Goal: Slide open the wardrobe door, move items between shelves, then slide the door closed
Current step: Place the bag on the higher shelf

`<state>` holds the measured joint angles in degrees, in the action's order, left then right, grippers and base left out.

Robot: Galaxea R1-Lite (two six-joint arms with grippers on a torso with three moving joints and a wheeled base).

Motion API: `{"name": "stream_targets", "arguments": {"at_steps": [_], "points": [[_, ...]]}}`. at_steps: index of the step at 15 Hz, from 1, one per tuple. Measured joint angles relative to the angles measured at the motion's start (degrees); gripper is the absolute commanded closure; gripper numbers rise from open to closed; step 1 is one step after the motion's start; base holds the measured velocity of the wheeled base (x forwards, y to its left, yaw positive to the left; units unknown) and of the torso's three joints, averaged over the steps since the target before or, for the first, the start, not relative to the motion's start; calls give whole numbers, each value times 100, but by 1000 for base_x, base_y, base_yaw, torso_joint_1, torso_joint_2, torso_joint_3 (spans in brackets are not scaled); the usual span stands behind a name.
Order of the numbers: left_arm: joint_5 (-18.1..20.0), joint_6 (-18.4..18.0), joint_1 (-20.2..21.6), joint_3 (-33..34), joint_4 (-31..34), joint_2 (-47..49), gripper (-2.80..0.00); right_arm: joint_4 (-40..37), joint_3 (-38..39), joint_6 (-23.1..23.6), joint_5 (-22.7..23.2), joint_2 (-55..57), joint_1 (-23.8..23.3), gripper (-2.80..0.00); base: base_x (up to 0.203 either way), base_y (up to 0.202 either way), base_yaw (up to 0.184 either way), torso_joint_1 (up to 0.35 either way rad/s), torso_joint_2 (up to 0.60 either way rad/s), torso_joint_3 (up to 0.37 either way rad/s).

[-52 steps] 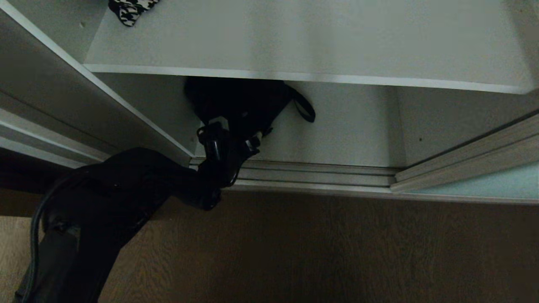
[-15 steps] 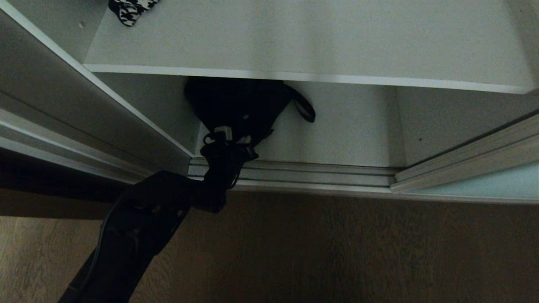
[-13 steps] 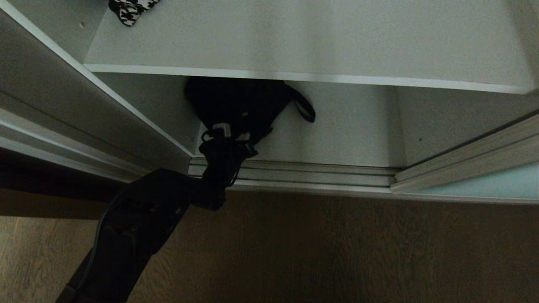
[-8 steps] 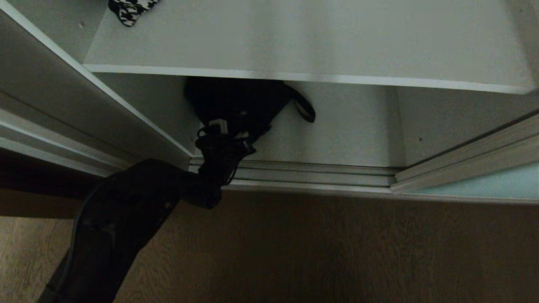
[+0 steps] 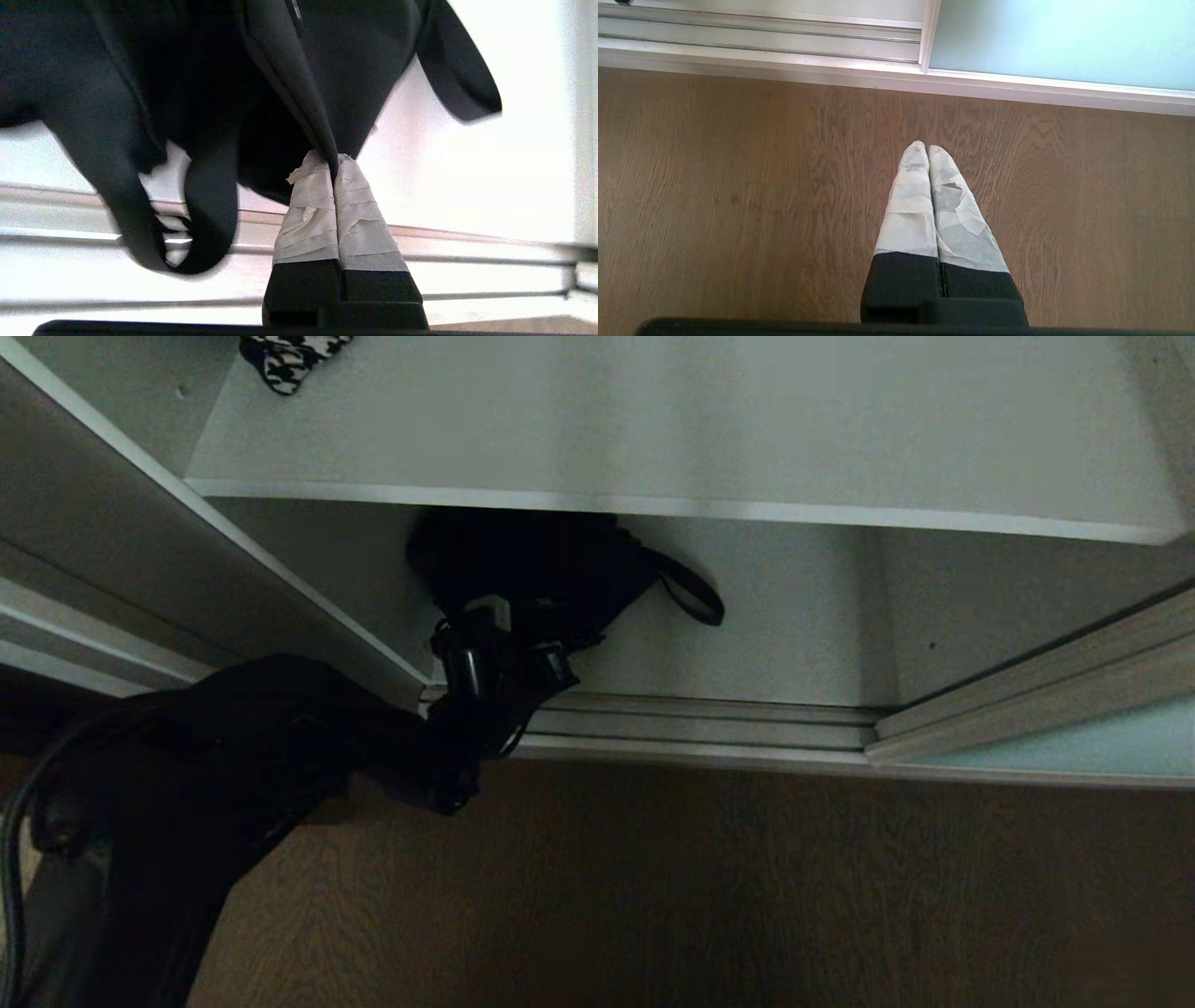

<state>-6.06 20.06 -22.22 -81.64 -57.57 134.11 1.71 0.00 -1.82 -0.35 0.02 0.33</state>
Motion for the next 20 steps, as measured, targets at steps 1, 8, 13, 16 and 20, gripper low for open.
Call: {"name": "stream_targets", "arguments": {"at_steps": [1, 8, 13, 16, 20], "points": [[-141, 138, -10, 5, 277, -114, 0, -3, 0, -1, 0, 0, 0, 0, 0, 0, 0, 0, 0, 0], [-678, 728, -23, -495, 1806, -608, 0, 0, 0, 0, 0, 0, -2, 0, 0, 0, 0, 0, 0, 0], [-757, 772, -23, -688, 1923, -828, 0, 0, 0, 0, 0, 0, 0, 0, 0, 0, 0, 0, 0, 0], [-902, 762, -18, -830, 1875, -501, 0, 0, 0, 2, 2, 0, 0, 0, 0, 0, 0, 0, 0, 0], [-984, 628, 10, -1438, 1924, 305, 0, 2, 0, -2, 0, 0, 0, 0, 0, 0, 0, 0, 0, 0]]}}
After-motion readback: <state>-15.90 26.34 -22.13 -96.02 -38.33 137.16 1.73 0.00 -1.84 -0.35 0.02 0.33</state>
